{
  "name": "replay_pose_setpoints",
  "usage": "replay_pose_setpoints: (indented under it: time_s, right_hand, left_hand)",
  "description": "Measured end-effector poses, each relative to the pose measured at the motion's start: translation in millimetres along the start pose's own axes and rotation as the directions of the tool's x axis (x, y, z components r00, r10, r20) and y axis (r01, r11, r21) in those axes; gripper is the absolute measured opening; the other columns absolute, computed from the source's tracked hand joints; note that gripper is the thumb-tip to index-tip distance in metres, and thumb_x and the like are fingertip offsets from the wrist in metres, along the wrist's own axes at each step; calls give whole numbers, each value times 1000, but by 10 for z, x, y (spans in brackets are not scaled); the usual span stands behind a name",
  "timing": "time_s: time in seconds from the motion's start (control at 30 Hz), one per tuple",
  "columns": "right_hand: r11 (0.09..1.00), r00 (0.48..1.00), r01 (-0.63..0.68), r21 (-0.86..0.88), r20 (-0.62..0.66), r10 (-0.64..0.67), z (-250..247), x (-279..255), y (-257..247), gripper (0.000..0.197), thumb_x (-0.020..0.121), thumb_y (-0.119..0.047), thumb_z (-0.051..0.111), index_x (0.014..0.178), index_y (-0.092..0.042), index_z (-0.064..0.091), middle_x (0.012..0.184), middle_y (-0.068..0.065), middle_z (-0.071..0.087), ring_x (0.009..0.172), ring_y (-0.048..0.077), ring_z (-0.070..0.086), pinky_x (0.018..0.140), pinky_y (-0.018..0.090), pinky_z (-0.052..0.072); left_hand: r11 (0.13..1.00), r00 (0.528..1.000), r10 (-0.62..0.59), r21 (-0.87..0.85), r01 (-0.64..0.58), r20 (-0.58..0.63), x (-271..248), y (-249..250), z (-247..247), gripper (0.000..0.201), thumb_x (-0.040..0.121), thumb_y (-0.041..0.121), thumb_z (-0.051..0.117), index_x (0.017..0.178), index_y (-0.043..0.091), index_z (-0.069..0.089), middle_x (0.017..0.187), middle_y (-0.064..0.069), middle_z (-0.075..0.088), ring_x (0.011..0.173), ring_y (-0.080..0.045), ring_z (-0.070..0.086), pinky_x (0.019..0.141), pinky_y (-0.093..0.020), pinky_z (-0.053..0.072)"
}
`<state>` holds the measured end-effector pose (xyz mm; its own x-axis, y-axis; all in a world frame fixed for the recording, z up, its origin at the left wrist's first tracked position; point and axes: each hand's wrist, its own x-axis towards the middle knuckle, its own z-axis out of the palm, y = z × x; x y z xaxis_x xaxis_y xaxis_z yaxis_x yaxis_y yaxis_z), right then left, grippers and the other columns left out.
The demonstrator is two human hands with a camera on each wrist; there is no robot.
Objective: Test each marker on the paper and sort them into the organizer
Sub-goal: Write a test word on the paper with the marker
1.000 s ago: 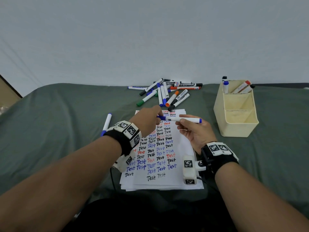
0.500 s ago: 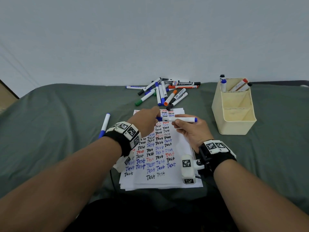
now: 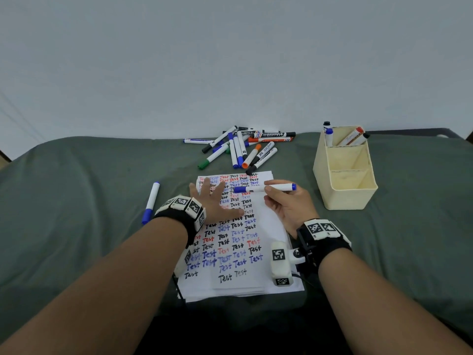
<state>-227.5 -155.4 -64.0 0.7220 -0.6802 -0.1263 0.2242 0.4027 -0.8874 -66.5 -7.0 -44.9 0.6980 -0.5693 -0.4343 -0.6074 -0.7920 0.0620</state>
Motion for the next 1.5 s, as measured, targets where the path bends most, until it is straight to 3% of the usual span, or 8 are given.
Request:
replay_pose_setpoints:
  time_s: [0.17, 0.37, 0.57, 0.7, 0.8, 1.07, 1.3, 1.5]
  right_hand:
    - [999, 998, 51, -10, -48, -51, 69, 7, -51, 22, 92, 6, 67, 109, -8, 68, 100, 20, 73, 82, 26, 73, 76, 31, 60]
    - [902, 948, 278, -330, -60, -314, 217, 163, -602, 61, 93, 2, 66, 136, -29, 34, 102, 13, 73, 80, 15, 76, 69, 27, 61]
    - [565, 772, 424, -708, -44, -634, 67, 394, -1594, 67, 94, -16, 60, 144, -51, 31, 82, 0, 69, 71, 14, 70, 77, 38, 60]
    - [426, 688, 448, -786, -2, -726, -170, 423, -1977, 71, 93, -21, 49, 143, -64, 23, 76, -6, 64, 63, 2, 63, 64, 11, 48]
    - [321, 680, 405, -856, 48, -732, -297, 413, -2039, 70, 96, -21, 49, 141, -67, 22, 88, 2, 63, 69, 5, 60, 69, 16, 45]
    - [142, 821, 232, -962, 115, -560, -537, 536, -1786, 48, 98, -20, 55, 139, -44, 49, 82, -7, 63, 82, 22, 63, 77, 36, 54]
    - [-194, 888, 16, -981, 103, -447, -622, 623, -1654, 38, 104, -26, 45, 136, -19, 64, 118, 10, 64, 126, 37, 44, 97, 43, 44]
    - [-124, 800, 60, -990, 122, -588, -489, 528, -1631, 45, 99, -24, 52, 143, -18, 53, 136, 10, 51, 132, 37, 35, 103, 45, 42]
  left_hand:
    - [999, 1000, 15, 51, -16, 20, 67, -54, 53, 120, 59, 103, 23, 155, 43, -17, 164, -3, -27, 148, -43, -25, 116, -62, -11]
    - [998, 996, 38, 50, -42, 82, 181, -101, 39, 145, 28, 112, 8, 153, 45, -20, 163, -6, -29, 146, -46, -27, 119, -63, -7]
    - [997, 995, 41, 63, -47, 95, 217, -110, 41, 146, 25, 113, 6, 152, 46, -23, 163, -6, -31, 146, -47, -27, 119, -62, -8]
    - [998, 993, 24, 49, -30, 120, 216, -113, 22, 144, 25, 114, 10, 150, 50, -24, 162, -2, -33, 145, -48, -28, 119, -64, -5]
    - [998, 992, 22, 49, -28, 125, 224, -111, 23, 143, 26, 115, 10, 149, 50, -25, 162, -1, -33, 145, -47, -28, 119, -64, -5]
    - [998, 992, 33, 48, -39, 120, 198, -98, 16, 146, 25, 114, 8, 151, 47, -24, 161, -6, -34, 145, -47, -29, 119, -64, -7]
    - [997, 993, 31, 61, -39, 118, 183, -81, 5, 146, 27, 113, 6, 152, 44, -24, 162, -8, -33, 146, -47, -28, 119, -64, -6]
    - [997, 992, 25, 69, -34, 126, 130, -58, -23, 139, 36, 110, 10, 152, 42, -25, 161, -9, -33, 145, -48, -27, 119, -63, -6]
